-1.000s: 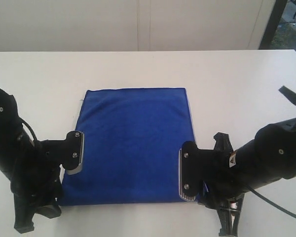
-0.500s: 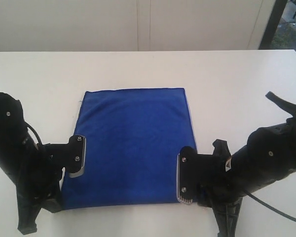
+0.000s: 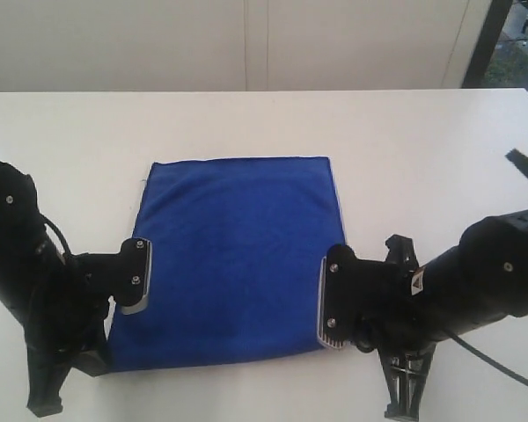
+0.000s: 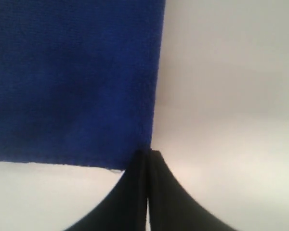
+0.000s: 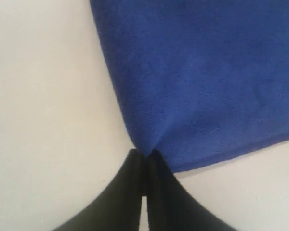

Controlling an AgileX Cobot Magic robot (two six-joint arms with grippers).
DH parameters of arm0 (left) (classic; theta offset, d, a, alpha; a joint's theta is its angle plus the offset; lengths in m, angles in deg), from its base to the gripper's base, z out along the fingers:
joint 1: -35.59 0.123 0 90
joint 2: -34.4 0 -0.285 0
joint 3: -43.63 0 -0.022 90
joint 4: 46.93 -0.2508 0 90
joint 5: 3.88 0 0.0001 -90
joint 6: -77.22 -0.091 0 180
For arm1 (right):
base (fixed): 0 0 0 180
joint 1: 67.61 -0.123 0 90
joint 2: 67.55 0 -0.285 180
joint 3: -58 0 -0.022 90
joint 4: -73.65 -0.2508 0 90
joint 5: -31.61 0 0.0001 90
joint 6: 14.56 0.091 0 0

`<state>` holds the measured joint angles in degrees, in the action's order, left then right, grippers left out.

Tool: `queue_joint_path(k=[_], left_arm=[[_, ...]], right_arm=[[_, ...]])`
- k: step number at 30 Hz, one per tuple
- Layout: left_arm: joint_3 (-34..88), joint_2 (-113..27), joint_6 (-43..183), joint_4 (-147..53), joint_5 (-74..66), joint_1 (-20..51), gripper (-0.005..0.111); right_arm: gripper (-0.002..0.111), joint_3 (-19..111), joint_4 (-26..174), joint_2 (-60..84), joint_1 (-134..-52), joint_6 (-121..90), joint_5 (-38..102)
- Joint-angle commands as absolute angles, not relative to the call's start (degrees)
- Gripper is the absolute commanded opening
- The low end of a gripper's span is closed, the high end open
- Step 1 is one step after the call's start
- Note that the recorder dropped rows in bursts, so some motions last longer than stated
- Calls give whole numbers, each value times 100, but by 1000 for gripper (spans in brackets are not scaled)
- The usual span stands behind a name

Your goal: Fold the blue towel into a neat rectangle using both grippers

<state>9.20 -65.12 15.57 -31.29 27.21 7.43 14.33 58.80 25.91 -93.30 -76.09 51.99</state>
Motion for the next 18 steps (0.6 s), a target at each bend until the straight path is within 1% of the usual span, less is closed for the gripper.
queue_joint_path(k=[1, 7, 14, 18], left_arm=[[925, -6082, 1583, -3069, 3021, 751, 0], [925, -5654, 1583, -3069, 3031, 751, 0], [925, -5221, 2017, -3069, 3009, 751, 0], [987, -5060, 2521, -3069, 3199, 751, 0]], right_arm=[[0, 1405, 5850, 2144, -9352, -7281, 5273], [0, 1425, 5882, 1811, -9352, -7280, 5273], [0, 1500, 6238, 1279, -9352, -6480, 5324], [0, 1500, 6461, 1090, -9352, -6174, 5608]])
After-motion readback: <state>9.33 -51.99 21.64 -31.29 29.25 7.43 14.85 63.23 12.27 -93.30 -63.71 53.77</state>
